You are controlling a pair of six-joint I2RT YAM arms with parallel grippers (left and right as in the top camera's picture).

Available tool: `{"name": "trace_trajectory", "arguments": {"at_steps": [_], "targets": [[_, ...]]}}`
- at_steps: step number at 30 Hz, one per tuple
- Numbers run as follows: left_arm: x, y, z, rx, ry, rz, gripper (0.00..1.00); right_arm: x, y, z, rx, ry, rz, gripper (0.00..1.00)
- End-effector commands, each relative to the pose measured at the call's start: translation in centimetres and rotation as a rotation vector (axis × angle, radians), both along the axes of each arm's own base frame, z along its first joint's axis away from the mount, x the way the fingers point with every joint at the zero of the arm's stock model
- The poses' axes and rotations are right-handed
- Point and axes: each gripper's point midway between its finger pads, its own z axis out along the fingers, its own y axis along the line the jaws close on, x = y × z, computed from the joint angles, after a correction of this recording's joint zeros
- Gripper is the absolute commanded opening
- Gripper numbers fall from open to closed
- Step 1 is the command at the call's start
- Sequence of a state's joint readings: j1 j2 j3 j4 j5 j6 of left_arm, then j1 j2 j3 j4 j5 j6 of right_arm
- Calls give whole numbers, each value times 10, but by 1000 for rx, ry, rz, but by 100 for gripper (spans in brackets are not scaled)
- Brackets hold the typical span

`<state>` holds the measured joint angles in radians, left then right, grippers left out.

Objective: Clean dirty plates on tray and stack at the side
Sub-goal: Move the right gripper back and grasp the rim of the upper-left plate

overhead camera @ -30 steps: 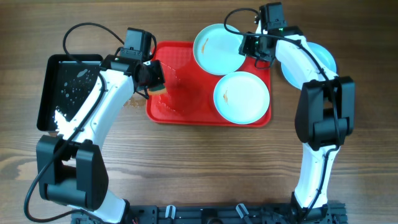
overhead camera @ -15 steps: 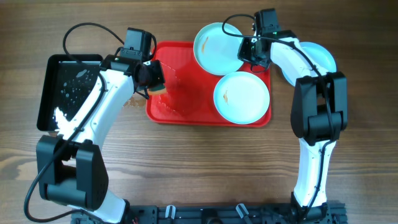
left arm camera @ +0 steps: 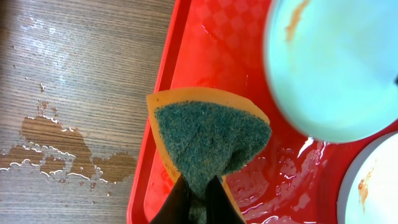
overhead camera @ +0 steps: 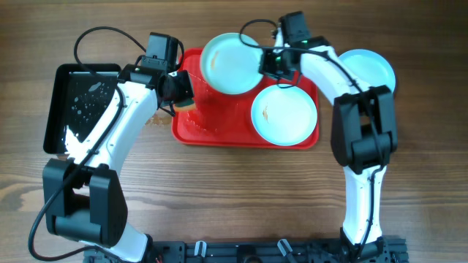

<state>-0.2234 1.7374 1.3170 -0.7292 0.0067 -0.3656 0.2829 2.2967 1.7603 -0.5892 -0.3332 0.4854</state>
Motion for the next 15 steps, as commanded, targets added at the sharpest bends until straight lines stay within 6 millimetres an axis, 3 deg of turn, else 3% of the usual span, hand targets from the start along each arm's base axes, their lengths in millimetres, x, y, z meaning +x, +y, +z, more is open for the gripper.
{"name": "trace_trajectory", "arguments": {"at_steps": [1,7,15], "targets": [[1,-3,-6,-13,6,2,4,-9,41,7,43,-13,95,4],[1,-2,-6,-8,6,3,4,-25,47,-8,-135,-14,92,4],[2,0,-7,4,3,9,4,-69,58,-19,-179,114,161,4]]}}
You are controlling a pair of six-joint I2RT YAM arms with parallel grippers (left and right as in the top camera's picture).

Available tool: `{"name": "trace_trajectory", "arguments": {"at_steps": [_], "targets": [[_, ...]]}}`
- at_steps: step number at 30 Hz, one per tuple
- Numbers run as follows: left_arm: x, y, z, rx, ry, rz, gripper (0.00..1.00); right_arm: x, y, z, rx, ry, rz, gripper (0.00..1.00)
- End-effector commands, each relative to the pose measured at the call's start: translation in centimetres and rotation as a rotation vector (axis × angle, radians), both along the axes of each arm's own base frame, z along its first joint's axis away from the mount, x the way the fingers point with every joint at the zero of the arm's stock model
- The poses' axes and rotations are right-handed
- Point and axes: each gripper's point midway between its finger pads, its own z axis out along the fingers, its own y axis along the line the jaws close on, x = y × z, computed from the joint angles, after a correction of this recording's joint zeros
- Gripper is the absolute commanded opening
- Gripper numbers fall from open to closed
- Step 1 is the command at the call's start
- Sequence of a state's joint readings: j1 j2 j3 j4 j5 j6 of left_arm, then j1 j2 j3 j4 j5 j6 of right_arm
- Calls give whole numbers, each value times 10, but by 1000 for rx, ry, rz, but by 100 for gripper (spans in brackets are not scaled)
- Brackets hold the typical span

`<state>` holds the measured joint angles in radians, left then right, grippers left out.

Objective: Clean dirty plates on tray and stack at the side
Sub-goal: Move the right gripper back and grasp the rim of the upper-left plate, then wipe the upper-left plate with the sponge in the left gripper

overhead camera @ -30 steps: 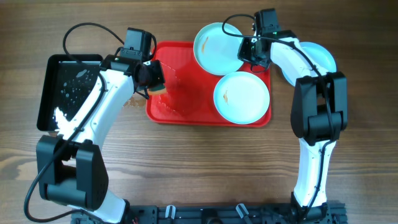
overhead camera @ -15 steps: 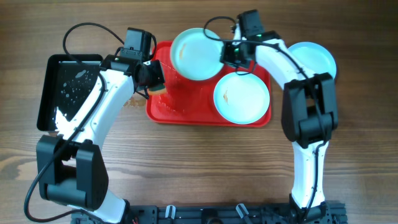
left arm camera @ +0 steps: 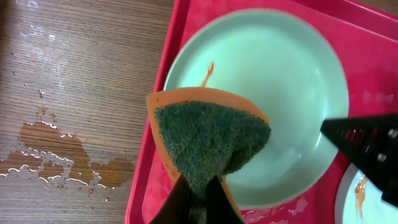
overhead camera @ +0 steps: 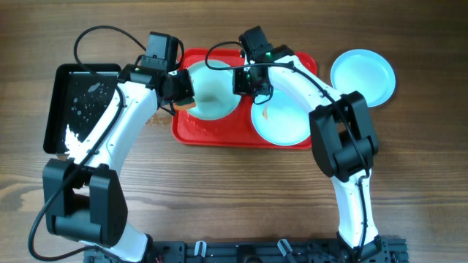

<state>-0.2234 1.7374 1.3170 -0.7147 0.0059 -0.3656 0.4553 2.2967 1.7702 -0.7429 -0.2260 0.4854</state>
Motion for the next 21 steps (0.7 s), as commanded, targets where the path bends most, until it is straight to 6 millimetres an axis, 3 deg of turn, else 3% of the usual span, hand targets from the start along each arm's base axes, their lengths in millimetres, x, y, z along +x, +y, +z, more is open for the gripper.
{"name": "trace_trajectory", "arguments": {"at_steps": [1,5,11,21], "targets": [[-1,1,-8,7,17,9,4,-14,4,-6,-44,37,35,4],[2,1,-15,16,17,5,4,-30,7,-9,-68,81,56,4],[2,1,-50,27,70,5,4,-35,6,-14,-75,94,60,4],[2,-34,-85,-134,142,-70,4,-35,6,-14,-76,97,59,4]]}}
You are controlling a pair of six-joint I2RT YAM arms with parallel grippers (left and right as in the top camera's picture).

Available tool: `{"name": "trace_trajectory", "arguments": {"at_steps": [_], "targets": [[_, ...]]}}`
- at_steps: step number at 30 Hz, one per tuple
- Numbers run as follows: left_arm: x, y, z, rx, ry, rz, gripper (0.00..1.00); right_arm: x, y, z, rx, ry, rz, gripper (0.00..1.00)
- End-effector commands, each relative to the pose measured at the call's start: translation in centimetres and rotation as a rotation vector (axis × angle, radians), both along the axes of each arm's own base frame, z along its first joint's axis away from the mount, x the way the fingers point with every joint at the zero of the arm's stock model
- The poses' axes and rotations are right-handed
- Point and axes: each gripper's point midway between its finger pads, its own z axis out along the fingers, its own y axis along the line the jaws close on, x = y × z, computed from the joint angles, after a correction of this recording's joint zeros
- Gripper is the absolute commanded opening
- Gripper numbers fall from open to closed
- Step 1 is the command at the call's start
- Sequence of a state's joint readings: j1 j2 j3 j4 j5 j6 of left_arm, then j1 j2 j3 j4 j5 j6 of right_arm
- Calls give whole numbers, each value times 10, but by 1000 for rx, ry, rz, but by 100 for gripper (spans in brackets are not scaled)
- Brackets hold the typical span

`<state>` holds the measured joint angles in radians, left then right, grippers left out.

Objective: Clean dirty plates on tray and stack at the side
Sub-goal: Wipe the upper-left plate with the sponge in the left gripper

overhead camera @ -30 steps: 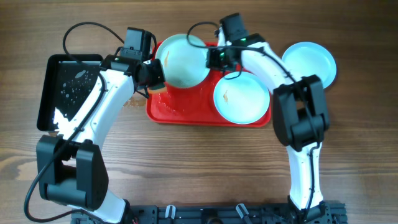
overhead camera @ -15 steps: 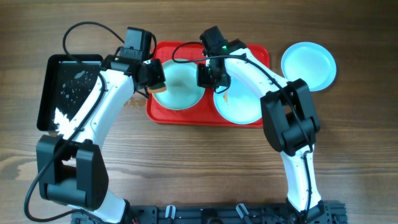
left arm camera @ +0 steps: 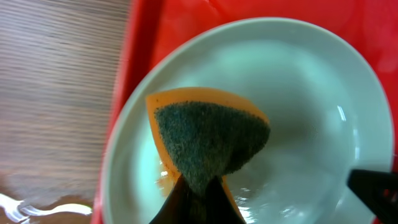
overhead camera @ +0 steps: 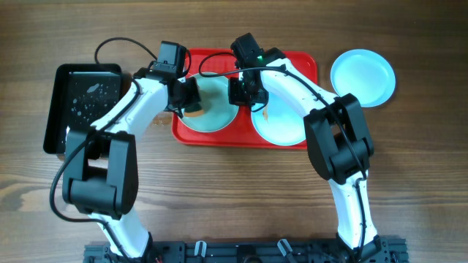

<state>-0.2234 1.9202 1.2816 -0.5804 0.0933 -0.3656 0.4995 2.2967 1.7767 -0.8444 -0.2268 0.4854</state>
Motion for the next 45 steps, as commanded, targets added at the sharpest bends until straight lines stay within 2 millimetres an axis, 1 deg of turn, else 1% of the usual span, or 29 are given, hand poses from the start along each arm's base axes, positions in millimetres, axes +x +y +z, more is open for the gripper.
{"name": "trace_trajectory", "arguments": {"at_steps": [1,5,11,14,16,21,26,28,30,33,34,36,39,43,45], "targets": [[-7,-20,-16,-80,52,-40,4,-4,-3,-10,-33,12,16,4],[-13,-30,-27,-80,78,-65,4,-4,-3,-10,-32,11,16,4],[-14,-49,-29,-79,59,-111,4,-4,-3,-10,-31,10,15,4],[-11,-45,-30,-43,45,-102,4,-4,-3,-10,-32,11,15,4],[-9,-33,-32,19,36,-79,4,-4,-3,-10,-33,12,16,4],[-4,10,-33,219,17,-10,4,-5,-3,-10,-34,14,16,4],[-3,28,-34,265,25,-64,4,-7,-5,-11,-40,17,37,4],[-1,39,-35,293,26,-54,4,-7,-5,-11,-43,17,41,4],[1,55,-36,332,28,-22,4,-7,-5,-11,-43,17,41,4],[5,80,-32,412,19,26,4,-8,-5,-11,-44,19,40,5],[7,91,-29,455,8,50,4,-8,-5,-11,-44,19,41,4],[9,100,-22,489,-4,72,4,-8,-5,-11,-44,19,41,4],[14,97,-6,470,-39,77,4,-7,-5,-11,-45,16,40,4],[27,63,31,323,-133,33,4,-7,-5,-11,-45,17,38,4],[30,42,51,228,-185,-4,4,-7,-5,-11,-45,17,38,4]]}}
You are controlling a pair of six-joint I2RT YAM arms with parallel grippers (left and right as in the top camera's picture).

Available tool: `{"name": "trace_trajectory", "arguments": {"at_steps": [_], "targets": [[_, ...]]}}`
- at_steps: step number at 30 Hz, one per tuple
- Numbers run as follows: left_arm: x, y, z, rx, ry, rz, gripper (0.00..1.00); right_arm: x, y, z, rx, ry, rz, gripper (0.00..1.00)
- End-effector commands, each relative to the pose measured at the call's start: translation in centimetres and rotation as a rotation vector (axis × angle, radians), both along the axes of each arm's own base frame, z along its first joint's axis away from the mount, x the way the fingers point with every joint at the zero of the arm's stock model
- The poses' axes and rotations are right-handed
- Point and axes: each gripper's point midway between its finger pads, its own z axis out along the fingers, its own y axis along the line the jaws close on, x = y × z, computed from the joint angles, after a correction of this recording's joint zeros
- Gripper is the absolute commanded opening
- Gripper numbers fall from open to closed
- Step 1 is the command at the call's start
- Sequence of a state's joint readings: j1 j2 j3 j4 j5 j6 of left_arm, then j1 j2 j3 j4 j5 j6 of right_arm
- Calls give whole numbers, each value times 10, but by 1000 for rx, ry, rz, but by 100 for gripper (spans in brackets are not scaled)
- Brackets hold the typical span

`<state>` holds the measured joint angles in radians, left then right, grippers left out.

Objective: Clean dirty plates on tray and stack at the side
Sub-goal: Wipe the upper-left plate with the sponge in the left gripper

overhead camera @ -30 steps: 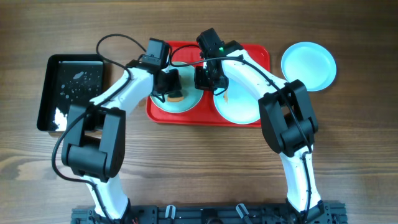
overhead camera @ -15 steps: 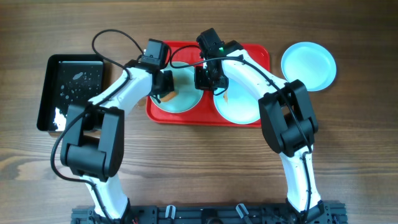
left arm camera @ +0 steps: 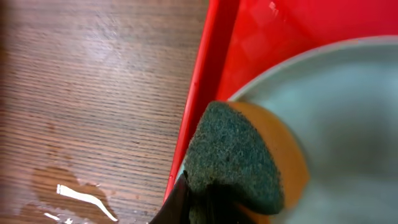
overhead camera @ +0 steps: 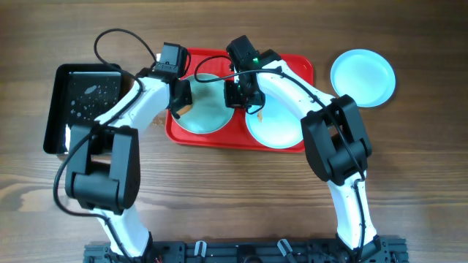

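Observation:
A pale green plate (overhead camera: 208,108) lies on the left half of the red tray (overhead camera: 241,140). My left gripper (overhead camera: 180,101) is shut on a green-and-orange sponge (left arm camera: 239,158), pressed on the plate's (left arm camera: 354,118) left rim beside the tray's edge (left arm camera: 202,106). The left gripper's (left arm camera: 199,198) dark fingers pinch the sponge's near end. My right gripper (overhead camera: 241,91) grips the same plate's right rim. A second plate (overhead camera: 281,123) with an orange smear fills the tray's right half. One clean plate (overhead camera: 363,77) rests on the table at the right.
A black tray (overhead camera: 80,106) speckled with water drops sits at the far left. A puddle of water (left arm camera: 68,194) lies on the wooden table just left of the red tray.
My left gripper has moved the sponge from the plate's middle to its left rim at the tray's edge. The right gripper stays on the plate's right rim. The red tray sits slightly further left.
First my right gripper held the plate raised over the tray's back, with the sponge over the tray's left part. Then the plate lay on the tray's left half under the sponge. Later the sponge was at the plate's middle, and now at its left rim.

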<state>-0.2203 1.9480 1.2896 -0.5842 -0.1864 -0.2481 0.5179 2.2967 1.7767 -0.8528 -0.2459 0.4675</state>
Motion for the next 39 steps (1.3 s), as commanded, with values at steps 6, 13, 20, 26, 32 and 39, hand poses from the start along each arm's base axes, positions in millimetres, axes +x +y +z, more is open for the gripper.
{"name": "trace_trajectory", "arguments": {"at_steps": [6,13,20,26,32,39], "targets": [[10,-41,79,-232,-147,-69,4,1,-14,-11,-56,5,-1,4],[-17,-68,19,-353,23,-49,4,1,-14,-11,-52,6,-1,4],[-29,-106,-32,-433,134,-62,4,2,-13,-11,-50,6,-8,4],[-35,-110,-50,-389,162,-63,4,2,-14,-11,-51,6,-8,4],[-30,-24,-53,80,111,-21,4,0,-15,-11,-56,13,-8,4],[-16,54,-7,507,-7,111,4,0,-16,-11,-62,10,-9,4]]}}
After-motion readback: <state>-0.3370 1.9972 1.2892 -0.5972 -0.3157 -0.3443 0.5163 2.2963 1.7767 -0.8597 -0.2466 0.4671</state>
